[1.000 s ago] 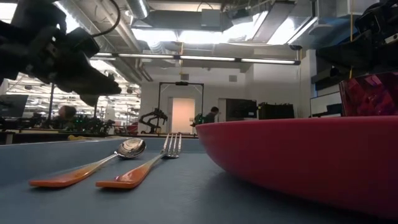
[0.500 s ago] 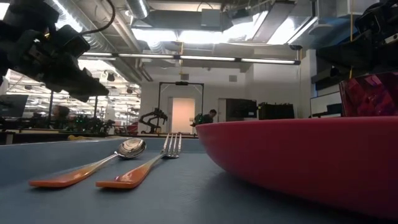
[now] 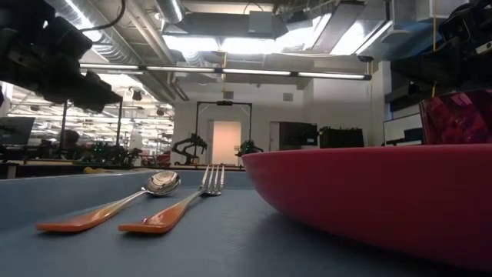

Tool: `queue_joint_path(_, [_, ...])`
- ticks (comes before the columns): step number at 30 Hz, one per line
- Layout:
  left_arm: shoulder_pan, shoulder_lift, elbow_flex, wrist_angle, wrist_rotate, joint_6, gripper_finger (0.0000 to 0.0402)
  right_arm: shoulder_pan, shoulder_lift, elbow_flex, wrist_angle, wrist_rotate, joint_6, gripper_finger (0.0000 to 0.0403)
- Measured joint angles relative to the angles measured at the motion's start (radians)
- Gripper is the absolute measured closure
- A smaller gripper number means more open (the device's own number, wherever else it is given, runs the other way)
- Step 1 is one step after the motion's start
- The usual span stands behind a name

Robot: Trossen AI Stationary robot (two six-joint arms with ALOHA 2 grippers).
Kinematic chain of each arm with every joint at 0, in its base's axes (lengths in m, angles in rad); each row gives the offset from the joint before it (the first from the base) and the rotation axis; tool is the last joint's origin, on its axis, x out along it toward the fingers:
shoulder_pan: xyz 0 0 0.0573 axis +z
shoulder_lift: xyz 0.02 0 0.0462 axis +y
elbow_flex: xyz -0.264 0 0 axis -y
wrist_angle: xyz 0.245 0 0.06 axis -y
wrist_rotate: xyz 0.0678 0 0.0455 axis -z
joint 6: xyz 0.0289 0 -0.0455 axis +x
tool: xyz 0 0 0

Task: Pick and place plate/cup/fork/spoon on tray
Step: Return to Home Position

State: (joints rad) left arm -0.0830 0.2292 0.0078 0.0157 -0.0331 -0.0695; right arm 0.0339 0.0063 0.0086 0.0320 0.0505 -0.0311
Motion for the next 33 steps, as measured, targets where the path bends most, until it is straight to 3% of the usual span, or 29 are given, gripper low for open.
queue_joint_path(13, [0.000,-0.228,0.000,-0.002,0.005,0.106,0.0333,0.000,0.000,0.000,0.000,0.000,0.000,0.0370])
queue_joint_path(33, [0.000,-0.218,0.000,-0.002,-0.003,0.105,0.0333,0.000,0.000,0.000,0.000,0.000,0.000,0.0370])
